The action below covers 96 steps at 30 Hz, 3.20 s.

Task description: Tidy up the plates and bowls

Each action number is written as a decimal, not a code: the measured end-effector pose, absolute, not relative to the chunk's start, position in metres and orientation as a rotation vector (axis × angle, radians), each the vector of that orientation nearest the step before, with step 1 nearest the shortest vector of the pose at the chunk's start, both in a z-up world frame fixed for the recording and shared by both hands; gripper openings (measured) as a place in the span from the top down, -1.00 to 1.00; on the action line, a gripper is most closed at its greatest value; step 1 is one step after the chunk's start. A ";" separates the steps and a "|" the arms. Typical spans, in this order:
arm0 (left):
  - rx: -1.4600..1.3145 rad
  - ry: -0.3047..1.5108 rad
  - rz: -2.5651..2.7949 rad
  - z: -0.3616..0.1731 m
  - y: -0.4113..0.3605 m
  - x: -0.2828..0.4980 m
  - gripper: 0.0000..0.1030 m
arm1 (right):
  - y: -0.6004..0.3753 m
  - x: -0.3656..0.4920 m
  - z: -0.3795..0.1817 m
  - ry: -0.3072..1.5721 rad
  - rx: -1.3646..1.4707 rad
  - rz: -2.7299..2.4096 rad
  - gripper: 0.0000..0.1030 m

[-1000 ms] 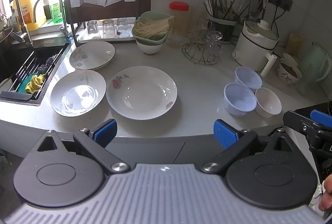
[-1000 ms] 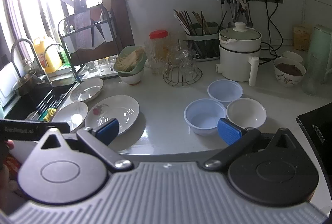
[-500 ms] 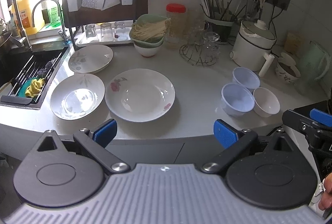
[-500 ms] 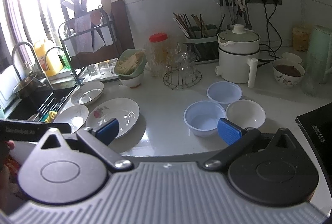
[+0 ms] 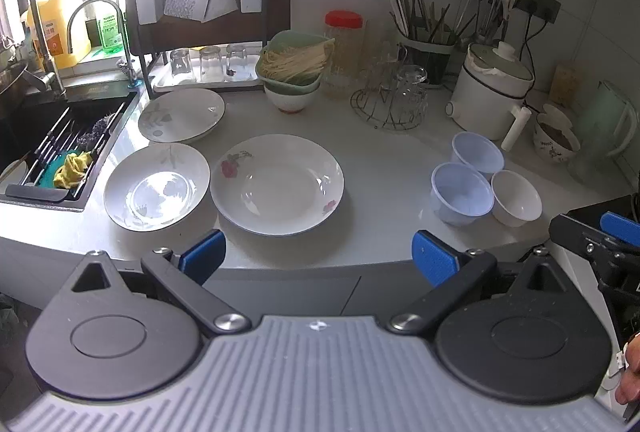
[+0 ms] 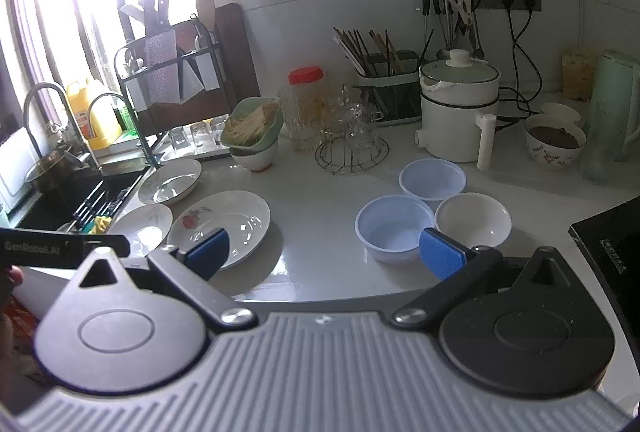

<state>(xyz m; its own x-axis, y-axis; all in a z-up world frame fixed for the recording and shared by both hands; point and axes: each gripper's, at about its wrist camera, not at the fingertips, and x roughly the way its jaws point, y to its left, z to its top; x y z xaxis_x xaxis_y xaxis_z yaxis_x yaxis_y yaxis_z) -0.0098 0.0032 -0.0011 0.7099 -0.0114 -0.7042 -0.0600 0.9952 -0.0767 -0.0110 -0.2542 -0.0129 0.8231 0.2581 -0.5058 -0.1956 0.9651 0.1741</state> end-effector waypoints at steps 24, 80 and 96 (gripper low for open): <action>-0.102 0.776 0.028 -0.004 0.002 -0.018 -0.96 | -0.254 -0.018 -0.012 0.546 0.116 0.239 -1.00; -0.068 0.862 0.051 -0.006 0.026 -0.005 -0.96 | -0.232 -0.026 -0.034 0.575 0.238 0.265 -1.00; -0.054 0.874 -0.041 -0.009 0.097 0.056 -0.96 | -0.158 0.009 -0.031 0.564 0.214 0.261 -1.00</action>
<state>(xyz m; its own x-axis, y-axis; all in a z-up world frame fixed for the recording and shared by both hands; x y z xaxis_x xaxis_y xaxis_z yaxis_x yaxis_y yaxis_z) 0.0563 0.0973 -0.0090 0.6408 -0.0579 -0.7655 0.0138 0.9979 -0.0640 0.0088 -0.1579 -0.0311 0.8137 0.3009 -0.4973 -0.1847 0.9451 0.2696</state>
